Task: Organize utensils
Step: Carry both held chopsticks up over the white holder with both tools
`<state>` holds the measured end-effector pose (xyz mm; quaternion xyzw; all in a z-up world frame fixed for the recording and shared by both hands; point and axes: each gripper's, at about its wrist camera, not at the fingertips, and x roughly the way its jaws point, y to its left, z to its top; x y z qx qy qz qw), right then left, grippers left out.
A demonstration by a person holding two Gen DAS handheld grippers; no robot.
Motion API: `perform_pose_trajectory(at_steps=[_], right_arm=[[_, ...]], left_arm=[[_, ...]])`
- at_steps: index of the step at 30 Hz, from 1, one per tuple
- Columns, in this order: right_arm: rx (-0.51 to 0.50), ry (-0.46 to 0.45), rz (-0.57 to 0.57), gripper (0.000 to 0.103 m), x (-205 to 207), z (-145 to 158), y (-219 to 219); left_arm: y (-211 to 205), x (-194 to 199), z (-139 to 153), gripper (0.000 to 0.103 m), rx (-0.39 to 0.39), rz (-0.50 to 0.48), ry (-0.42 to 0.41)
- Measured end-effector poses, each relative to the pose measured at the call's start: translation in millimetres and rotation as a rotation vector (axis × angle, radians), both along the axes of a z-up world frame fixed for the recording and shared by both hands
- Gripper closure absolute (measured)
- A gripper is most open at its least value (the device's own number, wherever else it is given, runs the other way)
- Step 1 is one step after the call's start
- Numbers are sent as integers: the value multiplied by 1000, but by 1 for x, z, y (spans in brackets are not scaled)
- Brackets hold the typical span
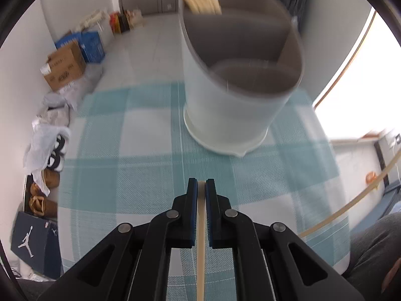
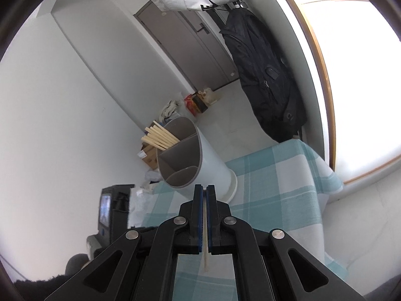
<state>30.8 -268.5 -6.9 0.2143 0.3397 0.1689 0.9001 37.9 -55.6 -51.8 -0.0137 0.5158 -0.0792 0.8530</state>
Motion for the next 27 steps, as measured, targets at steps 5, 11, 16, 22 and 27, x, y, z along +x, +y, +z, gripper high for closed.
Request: perform_pose_trajectory(at_steps=[5, 11, 16, 22, 27], right_arm=[[-25, -50, 6, 101, -9, 11, 12], [-50, -70, 35, 101, -10, 20, 30], [-101, -76, 45, 101, -7, 24, 42], [-165, -97, 60, 101, -3, 30, 54], [-185, -108, 73, 102, 4, 37, 57]], left_arm=[[14, -23, 39, 101, -81, 59, -187], [28, -23, 63, 101, -170, 102, -309], [32, -19, 69, 101, -201, 82, -346], [24, -23, 79, 101, -191, 20, -349], [17, -24, 91, 101, -191, -33, -357]])
